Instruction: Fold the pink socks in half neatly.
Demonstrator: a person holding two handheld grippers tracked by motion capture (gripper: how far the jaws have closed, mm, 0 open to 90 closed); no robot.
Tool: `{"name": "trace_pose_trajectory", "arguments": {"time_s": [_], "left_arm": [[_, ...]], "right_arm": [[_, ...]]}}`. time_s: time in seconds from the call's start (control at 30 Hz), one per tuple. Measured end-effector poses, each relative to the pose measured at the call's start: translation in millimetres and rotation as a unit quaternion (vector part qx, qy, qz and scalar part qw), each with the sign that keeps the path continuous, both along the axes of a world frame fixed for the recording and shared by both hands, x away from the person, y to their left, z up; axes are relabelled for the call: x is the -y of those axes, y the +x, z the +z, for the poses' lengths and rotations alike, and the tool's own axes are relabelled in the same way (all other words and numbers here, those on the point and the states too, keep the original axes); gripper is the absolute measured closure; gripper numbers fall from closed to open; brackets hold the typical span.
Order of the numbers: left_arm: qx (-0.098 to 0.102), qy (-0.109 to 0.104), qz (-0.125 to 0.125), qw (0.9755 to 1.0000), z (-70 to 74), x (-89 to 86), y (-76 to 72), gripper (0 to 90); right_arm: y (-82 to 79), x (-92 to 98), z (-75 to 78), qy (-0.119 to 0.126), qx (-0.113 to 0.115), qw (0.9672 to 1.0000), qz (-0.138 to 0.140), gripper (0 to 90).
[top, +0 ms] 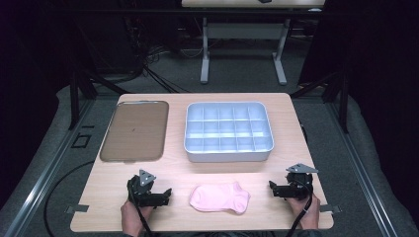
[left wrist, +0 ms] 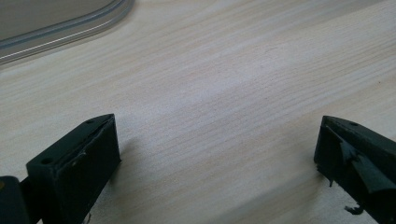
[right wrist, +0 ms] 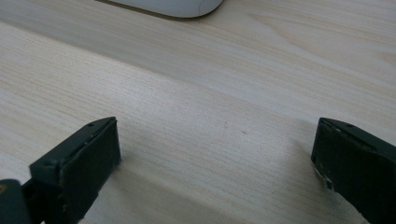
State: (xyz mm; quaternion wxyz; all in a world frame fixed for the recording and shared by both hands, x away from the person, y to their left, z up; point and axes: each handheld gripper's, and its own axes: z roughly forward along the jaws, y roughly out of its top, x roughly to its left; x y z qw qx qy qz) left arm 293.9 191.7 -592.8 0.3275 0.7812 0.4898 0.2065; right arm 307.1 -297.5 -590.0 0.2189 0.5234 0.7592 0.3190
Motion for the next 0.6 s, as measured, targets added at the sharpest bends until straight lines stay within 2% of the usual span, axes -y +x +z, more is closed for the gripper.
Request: {"name": "trace_pose_trajectory", "arguments": {"time_s": [0.47,0.6], "left_arm": [[-0.001,0.001,0.002,1.0000,0.4,0.2,-0.1,0.0],[-0.002,0.001,0.001,1.0000,0.5,0.2,-0.1,0.0]], "right_arm": [[-0.8,-1.8,0.9,-0.003,0.003,1.0000,0.002,2.2],[-1.5,0.2,4.9,0.023,-0.002,0.9997,0.011,1.6]]}}
